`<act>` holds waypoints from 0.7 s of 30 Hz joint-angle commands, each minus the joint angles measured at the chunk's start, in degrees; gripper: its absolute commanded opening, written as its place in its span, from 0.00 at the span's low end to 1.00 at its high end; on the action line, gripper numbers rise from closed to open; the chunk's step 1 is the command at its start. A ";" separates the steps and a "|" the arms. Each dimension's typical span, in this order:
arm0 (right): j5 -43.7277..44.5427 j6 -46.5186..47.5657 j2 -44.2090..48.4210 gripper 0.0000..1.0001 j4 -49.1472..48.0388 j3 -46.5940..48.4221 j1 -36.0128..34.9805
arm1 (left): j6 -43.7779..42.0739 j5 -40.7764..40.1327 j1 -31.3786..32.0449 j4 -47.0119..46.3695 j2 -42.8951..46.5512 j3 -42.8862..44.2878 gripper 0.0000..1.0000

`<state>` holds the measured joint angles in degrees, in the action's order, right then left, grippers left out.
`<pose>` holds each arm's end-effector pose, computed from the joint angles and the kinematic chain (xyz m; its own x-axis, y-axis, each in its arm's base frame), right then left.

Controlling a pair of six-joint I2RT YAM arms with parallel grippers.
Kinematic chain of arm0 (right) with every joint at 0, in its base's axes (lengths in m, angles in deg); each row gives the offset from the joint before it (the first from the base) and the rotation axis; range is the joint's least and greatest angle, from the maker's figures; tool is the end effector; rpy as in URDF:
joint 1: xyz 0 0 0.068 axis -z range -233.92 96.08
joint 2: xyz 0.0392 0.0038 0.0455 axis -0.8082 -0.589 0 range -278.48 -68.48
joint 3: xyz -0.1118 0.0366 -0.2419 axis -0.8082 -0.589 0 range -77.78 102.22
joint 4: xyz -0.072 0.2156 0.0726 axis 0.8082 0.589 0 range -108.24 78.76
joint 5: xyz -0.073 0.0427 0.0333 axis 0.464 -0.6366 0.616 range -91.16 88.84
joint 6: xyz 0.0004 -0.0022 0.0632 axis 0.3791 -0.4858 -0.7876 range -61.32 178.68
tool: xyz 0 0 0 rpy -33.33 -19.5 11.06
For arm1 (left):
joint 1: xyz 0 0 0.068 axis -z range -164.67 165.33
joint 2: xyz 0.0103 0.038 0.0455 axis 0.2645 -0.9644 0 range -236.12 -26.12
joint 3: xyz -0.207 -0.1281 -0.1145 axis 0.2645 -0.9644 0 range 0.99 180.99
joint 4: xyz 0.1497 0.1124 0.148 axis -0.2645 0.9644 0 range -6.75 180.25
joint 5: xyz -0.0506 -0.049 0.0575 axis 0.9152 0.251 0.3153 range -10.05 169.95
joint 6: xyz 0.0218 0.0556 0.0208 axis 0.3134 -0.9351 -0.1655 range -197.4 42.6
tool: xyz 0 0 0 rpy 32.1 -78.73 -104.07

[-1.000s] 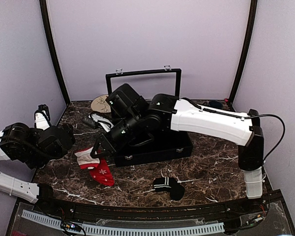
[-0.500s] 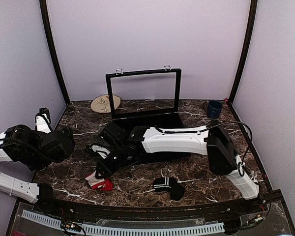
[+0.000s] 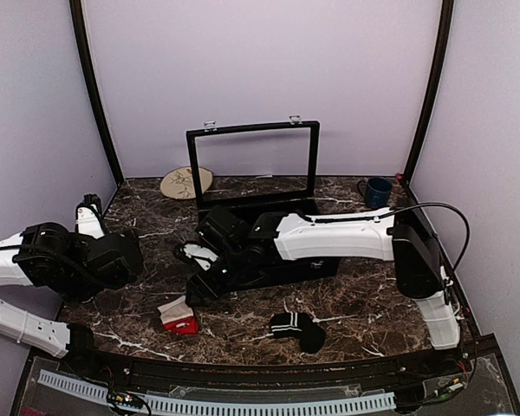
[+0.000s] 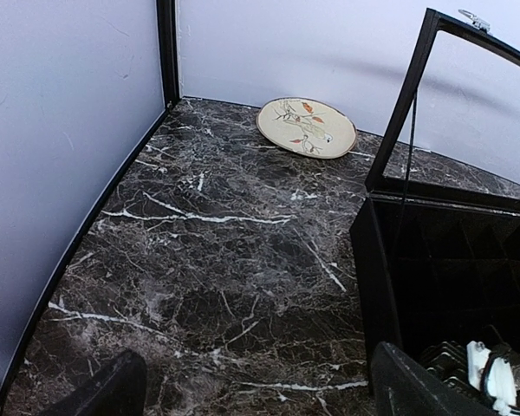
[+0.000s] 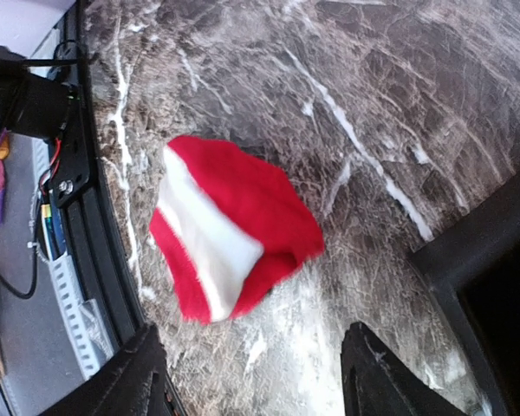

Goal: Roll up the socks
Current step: Place the sock at the corner of the board, then move the storage box to the corner of the board.

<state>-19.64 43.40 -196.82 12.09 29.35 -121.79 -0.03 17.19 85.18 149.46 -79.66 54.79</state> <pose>0.1677 0.4535 0.1996 -0.5357 -0.6536 -0.5346 -0.8414 0.3597 0.4034 0.0837 -0.1023 0.2958 -0.3662 -0.2983 -0.8814 -0.2404 0.9454 -0.2201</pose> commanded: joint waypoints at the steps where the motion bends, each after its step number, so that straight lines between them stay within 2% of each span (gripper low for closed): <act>1: 2.74 -0.08 7.97 0.70 -2.69 -4.83 -0.13 | -4.18 -0.18 -0.32 -4.44 0.18 -1.13 0.93; 6: 4.56 -0.72 11.83 0.73 -2.82 -8.68 -0.12 | -10.88 -0.32 -0.41 -11.29 -0.19 -1.46 0.93; 9: 8.04 -2.02 15.60 0.72 -4.31 -11.40 0.12 | -22.83 1.68 -0.50 -20.94 -1.27 -1.96 0.93; 12: 12.84 -3.71 18.83 0.69 -5.54 -13.50 1.60 | -28.59 3.91 -0.82 -26.43 -4.19 -1.71 0.93; 17: 21.08 -5.73 22.35 0.63 -4.52 -16.15 6.11 | -38.27 11.87 -3.07 -35.25 -9.62 -1.45 0.94; 21: 26.31 -7.05 25.20 0.62 -1.68 -19.41 9.87 | -40.96 17.58 -5.30 -38.79 -12.47 -1.63 0.94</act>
<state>-1.41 38.61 -175.02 8.81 12.93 -115.28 -34.26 27.79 81.75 117.27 -90.92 53.72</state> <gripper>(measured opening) 0.620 0.940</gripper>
